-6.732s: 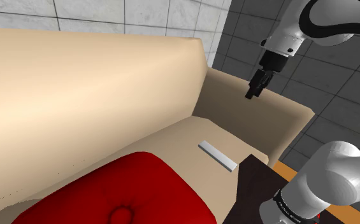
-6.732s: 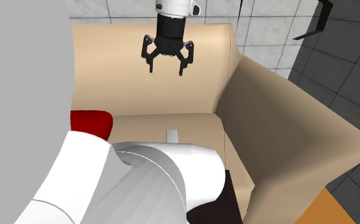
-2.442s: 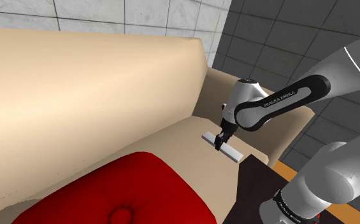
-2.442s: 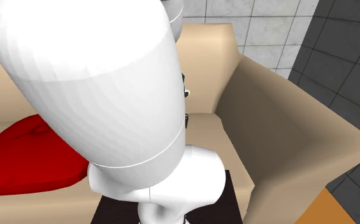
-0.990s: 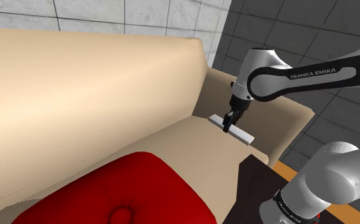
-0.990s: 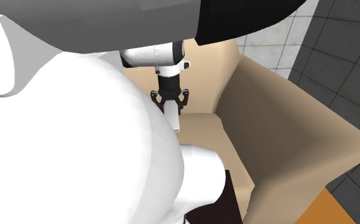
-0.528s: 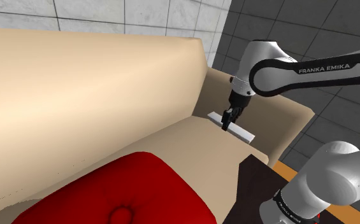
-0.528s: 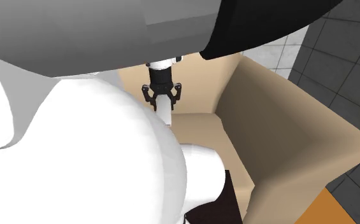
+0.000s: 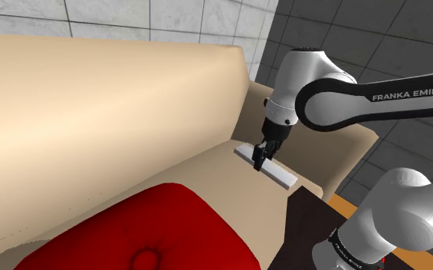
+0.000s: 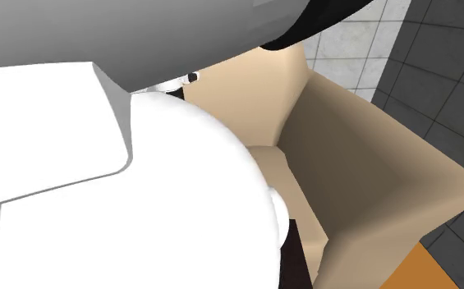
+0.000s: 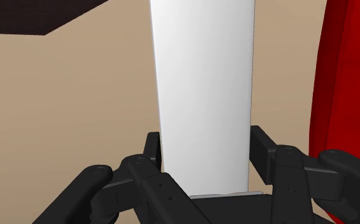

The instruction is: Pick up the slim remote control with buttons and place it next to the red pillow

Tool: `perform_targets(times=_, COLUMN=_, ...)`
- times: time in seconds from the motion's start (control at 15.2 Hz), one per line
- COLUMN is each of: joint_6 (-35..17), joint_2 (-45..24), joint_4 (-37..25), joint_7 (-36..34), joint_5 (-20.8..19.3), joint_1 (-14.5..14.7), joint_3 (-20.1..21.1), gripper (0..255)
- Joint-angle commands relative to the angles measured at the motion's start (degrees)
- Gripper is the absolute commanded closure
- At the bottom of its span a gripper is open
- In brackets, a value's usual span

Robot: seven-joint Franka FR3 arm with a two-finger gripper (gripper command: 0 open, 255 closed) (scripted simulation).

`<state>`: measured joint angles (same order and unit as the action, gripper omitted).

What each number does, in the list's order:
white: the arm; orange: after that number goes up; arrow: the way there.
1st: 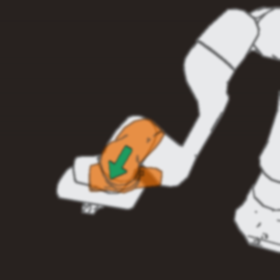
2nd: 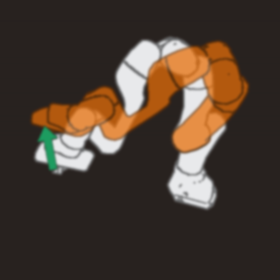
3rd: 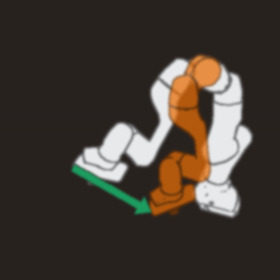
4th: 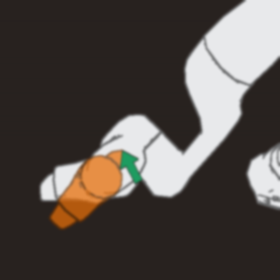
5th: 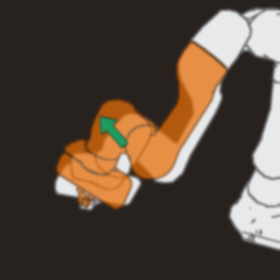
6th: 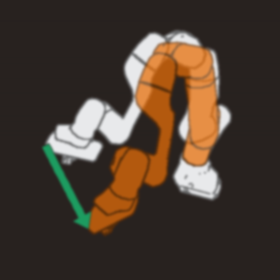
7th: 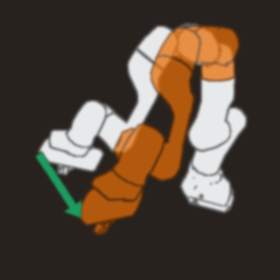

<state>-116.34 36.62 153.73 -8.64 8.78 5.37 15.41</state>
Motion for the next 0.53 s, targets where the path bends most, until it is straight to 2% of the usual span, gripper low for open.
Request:
perform_targets(times=0.0, joint_6=0.34, joint_2=-1.03, joint_4=-1.58, joint_7=-3.64, joint_5=1.76, joint_1=1.77, joint_3=2.95, gripper=255)
perform_targets(times=0.13, joint_6=0.21, joint_2=-2.23, joint_4=-2.84, joint_7=-6.48, joint_5=2.97, joint_1=2.96, joint_3=5.33, gripper=255)
perform_targets(times=0.46, joint_6=-4.34, joint_2=-4.12, joint_4=-0.16, joint_7=-6.59, joint_5=3.39, joint_1=2.99, joint_3=6.21, gripper=255)
